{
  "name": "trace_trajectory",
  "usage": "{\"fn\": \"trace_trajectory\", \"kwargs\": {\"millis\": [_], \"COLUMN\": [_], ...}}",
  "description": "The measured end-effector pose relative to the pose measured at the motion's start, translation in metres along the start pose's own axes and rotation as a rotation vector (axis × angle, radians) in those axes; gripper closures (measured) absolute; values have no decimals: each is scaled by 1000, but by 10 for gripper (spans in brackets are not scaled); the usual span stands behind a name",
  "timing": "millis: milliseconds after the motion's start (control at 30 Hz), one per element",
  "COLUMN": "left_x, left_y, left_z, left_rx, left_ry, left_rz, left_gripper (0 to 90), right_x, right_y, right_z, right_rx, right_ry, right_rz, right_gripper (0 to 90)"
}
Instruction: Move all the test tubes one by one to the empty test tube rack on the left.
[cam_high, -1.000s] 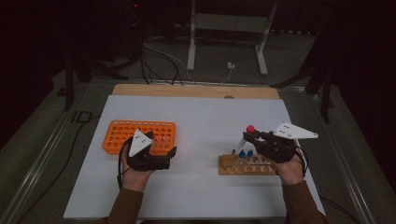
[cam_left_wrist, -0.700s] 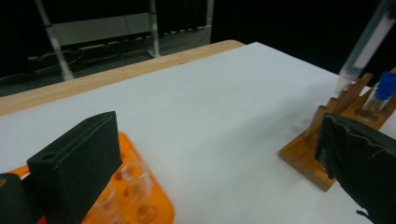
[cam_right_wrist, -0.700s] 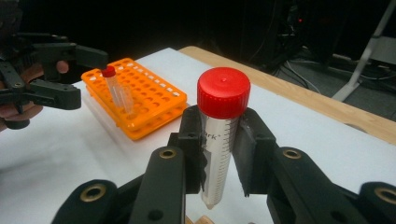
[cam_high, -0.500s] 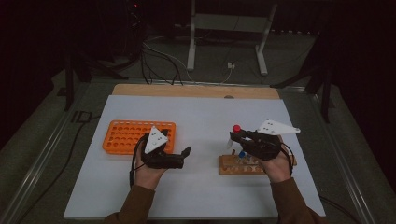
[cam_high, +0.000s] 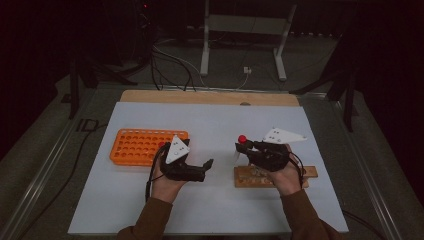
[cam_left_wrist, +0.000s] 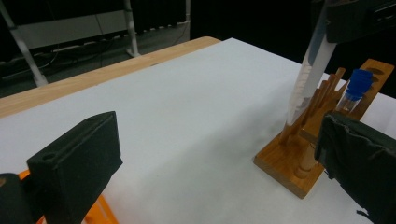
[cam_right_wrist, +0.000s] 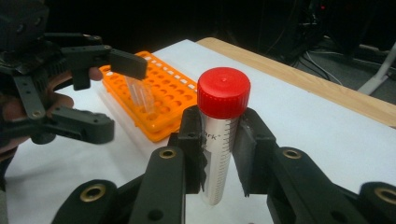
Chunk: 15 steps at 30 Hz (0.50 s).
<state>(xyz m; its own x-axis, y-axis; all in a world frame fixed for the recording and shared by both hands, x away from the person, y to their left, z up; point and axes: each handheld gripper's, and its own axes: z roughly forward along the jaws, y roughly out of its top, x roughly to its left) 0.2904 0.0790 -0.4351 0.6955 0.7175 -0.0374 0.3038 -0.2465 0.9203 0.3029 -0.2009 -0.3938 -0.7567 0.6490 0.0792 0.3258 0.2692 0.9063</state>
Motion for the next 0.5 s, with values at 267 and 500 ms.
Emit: {"fn": "trace_trajectory", "kwargs": {"millis": [267, 500], "left_x": [-9, -20], "left_y": [3, 6], "left_z": [8, 17], "left_rx": [13, 42], "left_ry": [-11, -60], "left_rz": [5, 13], "left_gripper": [12, 62], "right_x": [7, 15], "right_y": [1, 1], "right_z": [11, 19], "right_rx": [11, 20], "right_ry": [20, 41], "right_rz": [-5, -8], "right_gripper": [743, 743]}}
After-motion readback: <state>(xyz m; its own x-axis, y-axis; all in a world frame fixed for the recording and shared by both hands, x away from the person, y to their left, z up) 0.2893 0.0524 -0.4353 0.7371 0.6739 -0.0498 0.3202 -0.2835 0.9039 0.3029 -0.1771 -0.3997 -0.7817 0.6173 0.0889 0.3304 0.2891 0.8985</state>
